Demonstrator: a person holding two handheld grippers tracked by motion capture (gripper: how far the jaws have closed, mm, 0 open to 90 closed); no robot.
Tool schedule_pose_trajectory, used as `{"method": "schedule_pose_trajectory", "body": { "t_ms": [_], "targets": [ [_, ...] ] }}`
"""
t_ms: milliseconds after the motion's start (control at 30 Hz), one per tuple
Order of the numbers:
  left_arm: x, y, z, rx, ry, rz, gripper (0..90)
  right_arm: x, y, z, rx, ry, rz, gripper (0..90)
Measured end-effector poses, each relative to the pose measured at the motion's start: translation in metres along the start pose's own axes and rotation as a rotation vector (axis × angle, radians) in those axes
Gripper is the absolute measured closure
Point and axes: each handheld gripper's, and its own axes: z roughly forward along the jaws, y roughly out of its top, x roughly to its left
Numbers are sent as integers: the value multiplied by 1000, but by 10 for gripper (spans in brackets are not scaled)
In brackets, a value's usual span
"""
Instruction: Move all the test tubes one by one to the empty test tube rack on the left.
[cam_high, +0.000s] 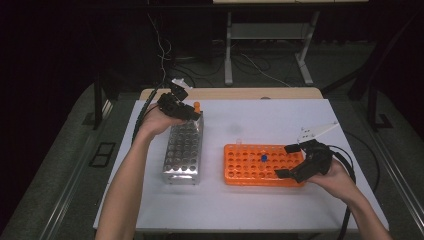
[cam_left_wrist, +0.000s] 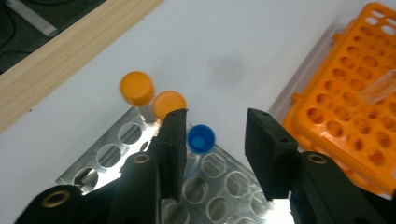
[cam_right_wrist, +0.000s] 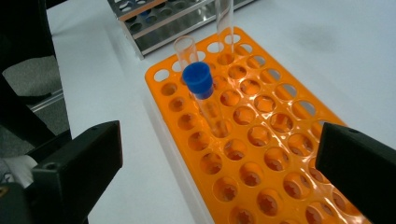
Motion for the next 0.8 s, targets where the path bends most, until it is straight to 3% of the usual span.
{"method": "schedule_pose_trajectory", "body": {
  "t_ms": [133, 400, 533, 667, 800],
  "targets": [
    [-6, 0, -9, -8, -21, -2, 485, 1, -1, 8, 19, 3, -12, 3],
    [-26, -4, -29, -62, -58, -1, 234, 3, 1, 23, 62, 0, -33, 7],
    [-36, -7, -35, -77, -69, -2, 120, 3, 2, 31, 78, 2, -42, 67],
    [-45, -10, -38, -70, -72, 2, 0, 1, 2, 39, 88, -11, -56, 191],
    [-54, -16, -41, -71, -65, 14, 0, 0, 2, 46, 94, -22, -69, 336]
  ]
}}
